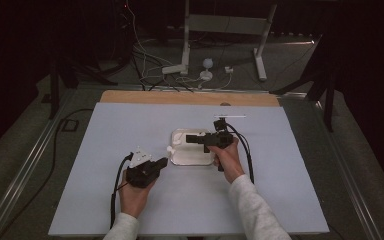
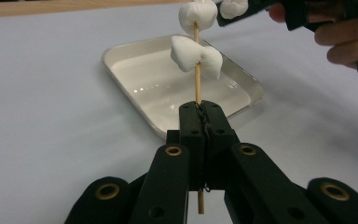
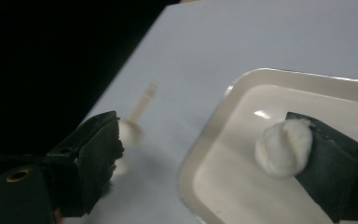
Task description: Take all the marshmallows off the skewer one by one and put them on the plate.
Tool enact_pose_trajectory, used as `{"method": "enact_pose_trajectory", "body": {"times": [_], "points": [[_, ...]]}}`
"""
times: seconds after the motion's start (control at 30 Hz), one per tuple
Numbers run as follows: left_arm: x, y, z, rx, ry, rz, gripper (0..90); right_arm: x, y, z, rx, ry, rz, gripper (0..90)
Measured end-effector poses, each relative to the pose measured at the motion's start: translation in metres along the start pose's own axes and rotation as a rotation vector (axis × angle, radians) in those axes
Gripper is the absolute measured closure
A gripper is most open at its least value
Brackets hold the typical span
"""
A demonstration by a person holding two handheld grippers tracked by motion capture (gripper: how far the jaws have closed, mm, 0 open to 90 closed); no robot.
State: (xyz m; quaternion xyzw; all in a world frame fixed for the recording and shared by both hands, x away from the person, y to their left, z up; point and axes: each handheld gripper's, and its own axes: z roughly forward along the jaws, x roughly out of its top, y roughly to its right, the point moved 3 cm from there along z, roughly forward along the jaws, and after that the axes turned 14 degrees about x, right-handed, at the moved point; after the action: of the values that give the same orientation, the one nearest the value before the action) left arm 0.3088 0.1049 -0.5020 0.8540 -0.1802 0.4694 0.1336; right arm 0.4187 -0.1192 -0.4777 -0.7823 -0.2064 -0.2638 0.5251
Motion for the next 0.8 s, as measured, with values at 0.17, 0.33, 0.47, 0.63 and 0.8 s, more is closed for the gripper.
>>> {"method": "enact_pose_trajectory", "body": {"times": [0.17,0.33,0.47,0.63,0.8], "points": [[-0.002,0.016,0.011,-0.04,-0.02,0.04,89.8,0.001,-0.003,-0.001,0.048,0.013,0.02,10.9],[-0.003,0.025,0.016,-0.051,-0.033,0.063,89.7,0.0,-0.003,-0.001,0.015,-0.003,0.004,11.0],[-0.003,0.025,0.016,-0.048,-0.03,0.062,89.7,-0.004,-0.005,0.0,0.007,-0.024,-0.007,13.5],[-0.001,0.022,0.014,-0.04,-0.014,0.047,89.7,-0.01,-0.01,0.006,0.022,-0.052,-0.01,22.1],[0.001,0.018,0.011,-0.028,-0.004,0.033,89.7,-0.014,-0.015,0.012,0.045,-0.071,-0.013,34.5]]}}
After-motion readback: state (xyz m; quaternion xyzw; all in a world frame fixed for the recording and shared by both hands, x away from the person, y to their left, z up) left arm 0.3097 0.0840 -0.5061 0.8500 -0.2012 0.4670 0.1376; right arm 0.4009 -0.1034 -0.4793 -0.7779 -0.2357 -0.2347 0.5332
